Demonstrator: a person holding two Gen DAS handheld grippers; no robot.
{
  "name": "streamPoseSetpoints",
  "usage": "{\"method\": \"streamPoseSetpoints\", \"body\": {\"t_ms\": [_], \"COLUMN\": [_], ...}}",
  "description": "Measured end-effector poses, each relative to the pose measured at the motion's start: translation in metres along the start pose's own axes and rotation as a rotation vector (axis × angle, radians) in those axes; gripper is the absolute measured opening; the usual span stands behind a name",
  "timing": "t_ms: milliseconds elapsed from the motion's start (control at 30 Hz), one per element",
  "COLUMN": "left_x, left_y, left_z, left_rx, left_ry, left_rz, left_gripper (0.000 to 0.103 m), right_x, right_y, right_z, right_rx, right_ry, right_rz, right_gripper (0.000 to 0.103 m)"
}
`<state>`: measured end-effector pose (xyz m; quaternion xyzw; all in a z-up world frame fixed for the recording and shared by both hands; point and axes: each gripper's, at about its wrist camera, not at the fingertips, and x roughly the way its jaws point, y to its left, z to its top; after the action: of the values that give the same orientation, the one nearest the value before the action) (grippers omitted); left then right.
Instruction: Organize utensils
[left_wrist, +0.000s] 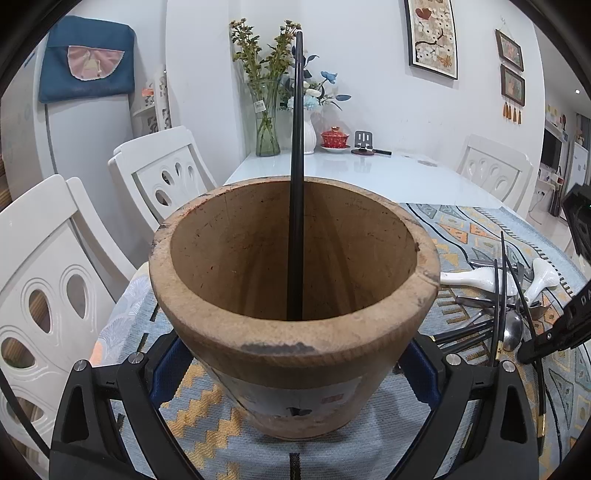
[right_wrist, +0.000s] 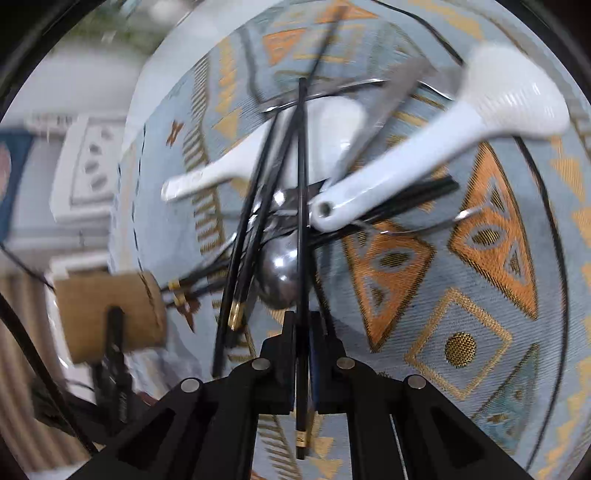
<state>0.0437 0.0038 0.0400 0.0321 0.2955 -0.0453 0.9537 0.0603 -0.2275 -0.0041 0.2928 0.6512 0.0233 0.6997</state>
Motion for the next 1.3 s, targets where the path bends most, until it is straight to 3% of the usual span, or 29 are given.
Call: {"method": "streamPoseSetpoints", "body": {"t_ms": [133, 533, 1300], "left_x": [0.0, -0.004, -0.01], "left_y": [0.001, 0.001, 0.003], "left_z": [0.0, 0.0, -0.001], "left_rx": [-0.002, -0.008, -0.021], "left_ry": [-0.001, -0.023, -0.053], "left_rz": [-0.003, -0.009, -0.028], "left_gripper": [0.097, 0.097, 0.097], "right_x": [0.0, 0.006, -0.055], "right_y": [0.027, 0.039, 0.137], "right_z": [-0.014, -0.035, -0.035], "right_rx": [-0.13, -0.185, -0.452], "right_ry": [0.028, 0.048, -0.162], "right_rz": [-0.022, 0.039, 0.127], "right_gripper": [0.005, 0.005, 0.005]}}
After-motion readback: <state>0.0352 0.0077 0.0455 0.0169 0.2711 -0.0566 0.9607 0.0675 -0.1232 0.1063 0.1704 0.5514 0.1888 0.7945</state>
